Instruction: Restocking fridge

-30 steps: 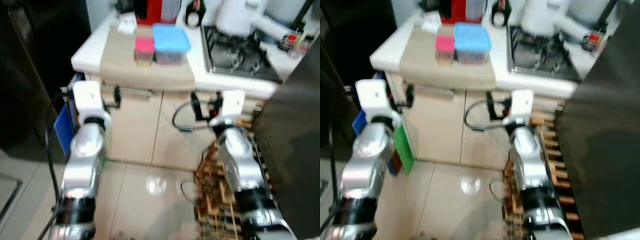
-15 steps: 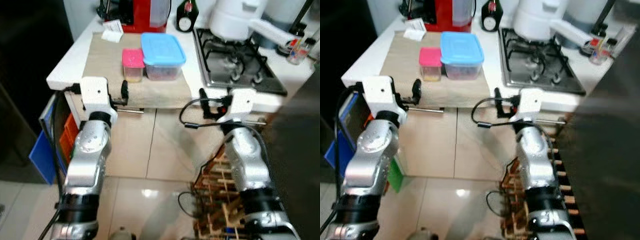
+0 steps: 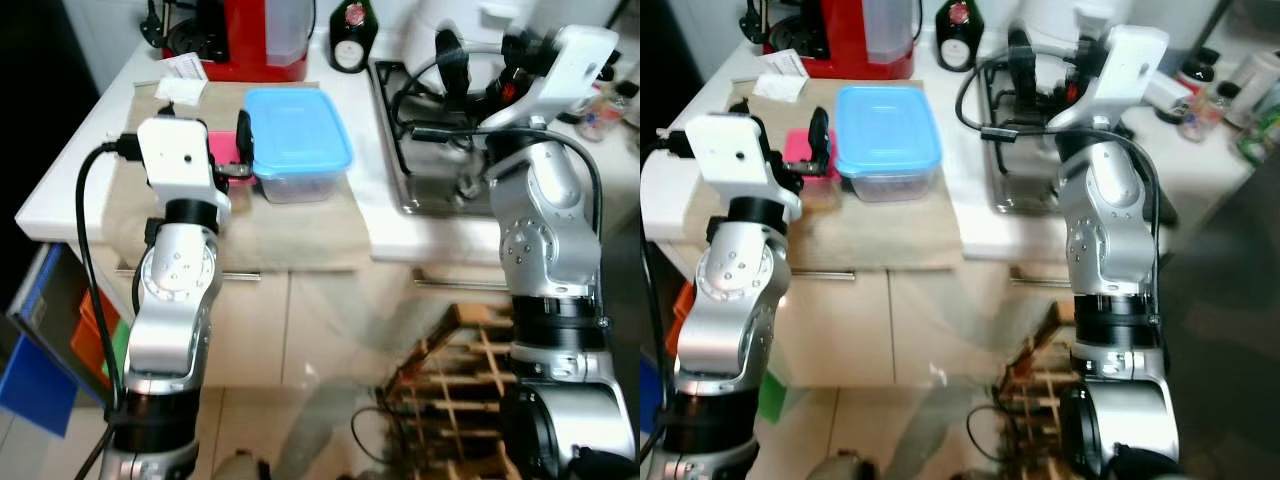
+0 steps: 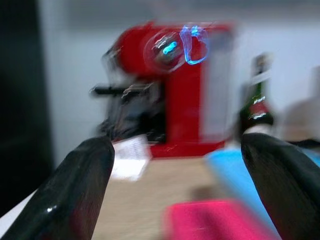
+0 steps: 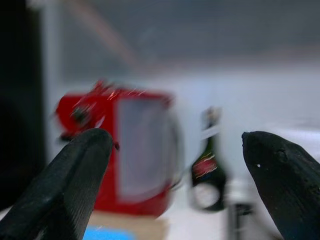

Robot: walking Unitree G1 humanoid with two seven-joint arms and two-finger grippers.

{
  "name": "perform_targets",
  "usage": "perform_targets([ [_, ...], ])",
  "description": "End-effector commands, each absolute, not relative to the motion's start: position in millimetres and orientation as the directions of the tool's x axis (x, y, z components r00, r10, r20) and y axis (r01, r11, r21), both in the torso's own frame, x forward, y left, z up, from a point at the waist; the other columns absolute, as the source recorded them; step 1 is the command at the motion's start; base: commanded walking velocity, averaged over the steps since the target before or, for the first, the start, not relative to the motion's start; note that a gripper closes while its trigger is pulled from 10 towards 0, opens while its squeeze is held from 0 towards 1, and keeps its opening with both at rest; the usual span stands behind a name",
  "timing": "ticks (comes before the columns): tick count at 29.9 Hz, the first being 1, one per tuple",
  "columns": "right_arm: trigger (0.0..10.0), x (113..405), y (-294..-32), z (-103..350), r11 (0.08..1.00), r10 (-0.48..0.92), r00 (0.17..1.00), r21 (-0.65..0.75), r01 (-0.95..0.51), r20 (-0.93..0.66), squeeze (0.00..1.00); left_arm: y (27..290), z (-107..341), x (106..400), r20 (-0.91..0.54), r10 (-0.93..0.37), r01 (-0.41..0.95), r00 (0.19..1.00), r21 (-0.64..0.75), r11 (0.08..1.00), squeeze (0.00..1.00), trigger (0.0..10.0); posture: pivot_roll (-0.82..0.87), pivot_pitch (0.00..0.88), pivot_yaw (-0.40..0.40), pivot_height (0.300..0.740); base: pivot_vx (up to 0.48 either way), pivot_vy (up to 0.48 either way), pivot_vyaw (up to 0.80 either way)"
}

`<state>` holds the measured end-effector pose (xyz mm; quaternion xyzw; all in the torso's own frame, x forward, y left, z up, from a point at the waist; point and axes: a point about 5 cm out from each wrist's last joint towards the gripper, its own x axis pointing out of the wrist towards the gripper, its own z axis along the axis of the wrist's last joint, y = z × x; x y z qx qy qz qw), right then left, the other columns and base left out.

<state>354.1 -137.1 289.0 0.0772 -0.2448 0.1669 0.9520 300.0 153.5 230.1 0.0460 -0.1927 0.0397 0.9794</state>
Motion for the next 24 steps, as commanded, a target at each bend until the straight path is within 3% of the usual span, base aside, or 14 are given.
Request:
perform_targets([
  [1, 10.0, 358.7, -146.0, 277.3, 0.941, 0.268, 0.856, 0.070, -0.330, 0.442, 0.00, 149.9, 228.5, 299.4, 0.368, 0.057, -0.087, 0.928, 0.067, 0.994, 0.00, 10.0, 0.03, 0.096, -0.077, 0.740, 0.000, 0.000, 0.00],
  [7, 10.0, 355.2, -146.4, 263.7, 0.948, 0.218, 0.885, 0.125, -0.292, 0.411, 0.00, 155.6, 222.4, 301.8, 0.315, 0.095, -0.114, 0.944, 0.041, 0.993, 0.00, 10.0, 0.04, 0.077, -0.087, 0.740, 0.000, 0.000, 0.00],
  [11, 10.0, 335.0, -158.4, 229.4, 0.990, 0.137, 0.913, -0.010, -0.144, 0.384, 0.00, 155.3, 214.7, 294.6, 0.253, 0.075, -0.087, 0.965, 0.039, 0.995, 0.00, 10.0, 0.03, 0.073, -0.092, 0.740, 0.000, 0.000, 0.00],
  [24, 10.0, 325.2, -153.2, 208.0, 0.988, 0.146, 0.937, -0.005, -0.152, 0.316, 0.00, 122.7, 219.2, 296.7, 0.232, -0.065, 0.056, 0.971, 0.047, 0.997, 0.00, 10.0, -0.01, 0.076, -0.108, 0.740, 0.000, 0.000, 0.00],
])
